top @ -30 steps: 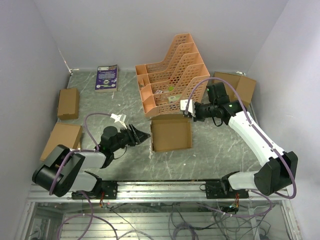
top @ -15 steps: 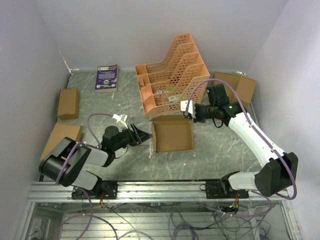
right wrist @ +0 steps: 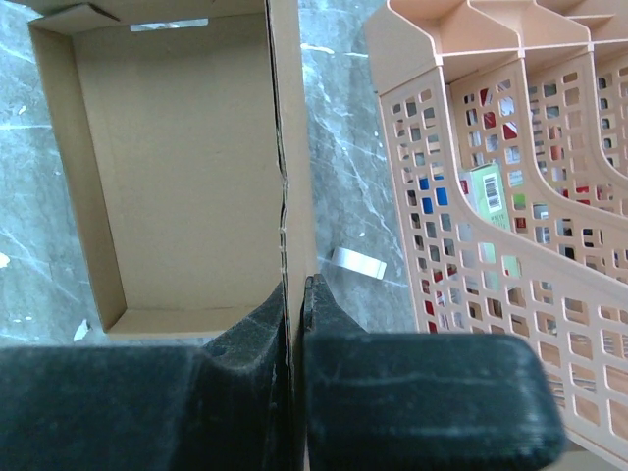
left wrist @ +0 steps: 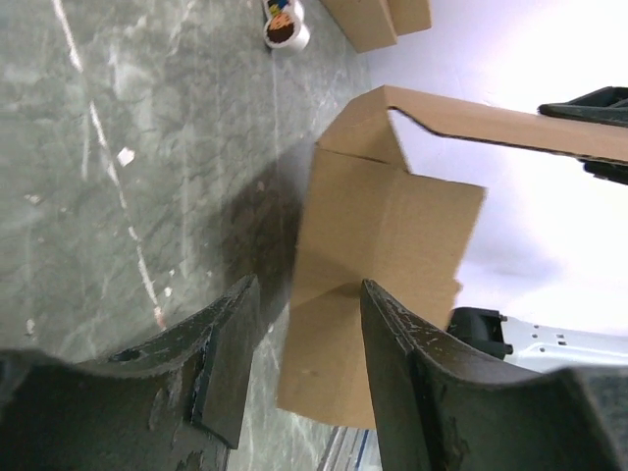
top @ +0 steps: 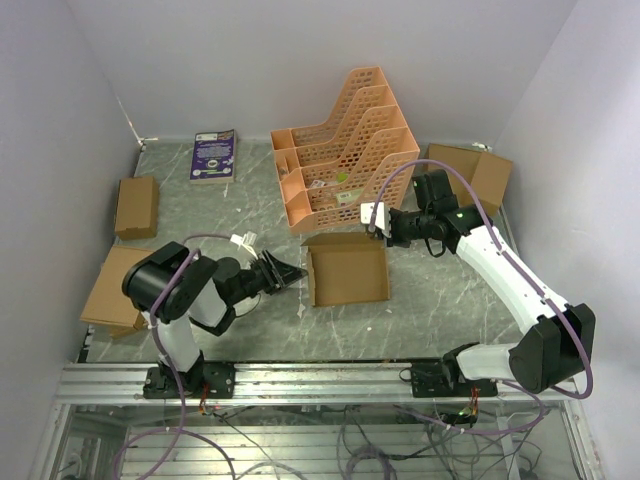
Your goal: Fold the paper box
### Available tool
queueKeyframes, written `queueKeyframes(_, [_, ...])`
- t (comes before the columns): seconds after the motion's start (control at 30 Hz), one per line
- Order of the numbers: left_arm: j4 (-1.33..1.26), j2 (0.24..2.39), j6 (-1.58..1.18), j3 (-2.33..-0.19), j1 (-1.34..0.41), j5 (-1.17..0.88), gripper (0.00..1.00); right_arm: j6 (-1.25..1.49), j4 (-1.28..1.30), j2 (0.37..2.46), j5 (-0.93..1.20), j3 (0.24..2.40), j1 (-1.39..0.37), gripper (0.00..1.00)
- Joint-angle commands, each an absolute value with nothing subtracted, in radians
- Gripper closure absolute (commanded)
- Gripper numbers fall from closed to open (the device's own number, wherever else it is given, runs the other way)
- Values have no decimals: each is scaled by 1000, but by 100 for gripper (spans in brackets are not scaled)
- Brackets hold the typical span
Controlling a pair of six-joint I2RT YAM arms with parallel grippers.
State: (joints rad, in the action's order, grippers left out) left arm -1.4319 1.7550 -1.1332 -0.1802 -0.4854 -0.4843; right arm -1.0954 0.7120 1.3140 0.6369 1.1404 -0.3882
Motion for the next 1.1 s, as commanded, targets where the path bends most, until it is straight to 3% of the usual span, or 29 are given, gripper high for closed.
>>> queueKeyframes(0.0, [-1676,1834,-1172,-174,-495,-500,43,-1083,697,1308,655,1135,-396,100])
queueKeyframes(0.13, [-1723,1864,-1171,-170,-500,-506,36,-1082,699,1316,647,1137,-398,100])
queueKeyframes(0.37, [-1723,1831,-1144,-169,-519,-511,36,-1068,692,1326,636,1137,-401,100])
queueKeyframes(0.77, [-1724,1770,-1154,-162,-528,-506,46,-1057,680,1329,607,1123,-403,100])
queueKeyframes(1.07, [-1724,1821,-1150,-177,-564,-479,38,-1042,678,1326,613,1120,-412,100])
